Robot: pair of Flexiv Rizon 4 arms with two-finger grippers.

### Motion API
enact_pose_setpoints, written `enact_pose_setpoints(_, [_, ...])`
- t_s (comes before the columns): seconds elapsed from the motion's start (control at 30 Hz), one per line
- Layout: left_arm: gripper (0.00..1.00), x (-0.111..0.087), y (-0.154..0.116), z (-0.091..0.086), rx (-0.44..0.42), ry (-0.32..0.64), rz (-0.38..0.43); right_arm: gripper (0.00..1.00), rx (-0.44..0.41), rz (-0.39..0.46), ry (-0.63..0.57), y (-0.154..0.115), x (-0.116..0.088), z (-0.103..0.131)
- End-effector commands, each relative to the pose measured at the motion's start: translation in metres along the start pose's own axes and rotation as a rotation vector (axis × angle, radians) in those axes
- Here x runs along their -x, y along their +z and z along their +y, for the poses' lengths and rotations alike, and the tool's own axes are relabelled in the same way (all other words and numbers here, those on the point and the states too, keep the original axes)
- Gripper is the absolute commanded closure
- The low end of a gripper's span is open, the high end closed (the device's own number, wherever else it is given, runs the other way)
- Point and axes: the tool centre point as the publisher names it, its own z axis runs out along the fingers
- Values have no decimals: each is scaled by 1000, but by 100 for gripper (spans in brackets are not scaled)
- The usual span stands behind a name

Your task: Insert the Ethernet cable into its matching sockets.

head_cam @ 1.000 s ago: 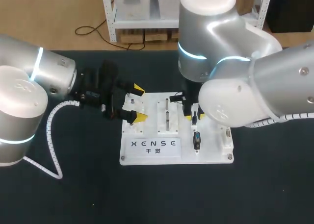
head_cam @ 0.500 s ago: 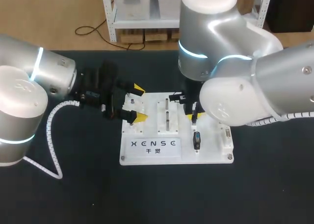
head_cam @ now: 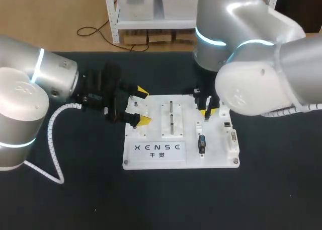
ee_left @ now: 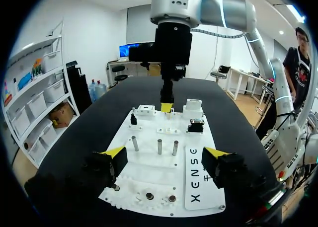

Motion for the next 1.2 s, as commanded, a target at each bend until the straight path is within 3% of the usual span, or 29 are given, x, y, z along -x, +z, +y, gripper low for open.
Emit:
enact_pose_setpoints(0.03, [0, -2, 0, -1, 3, 3, -5, 100, 4, -10, 14, -3, -4, -15])
enact_pose_setpoints(0.47, [0, -2, 0, -1, 3, 3, -5, 100, -27, -9, 59, 8, -6, -45])
enact_pose_setpoints(1.2, [0, -2, 0, -1, 3, 3, -5, 100, -40, 21, 52, 14, -5, -58])
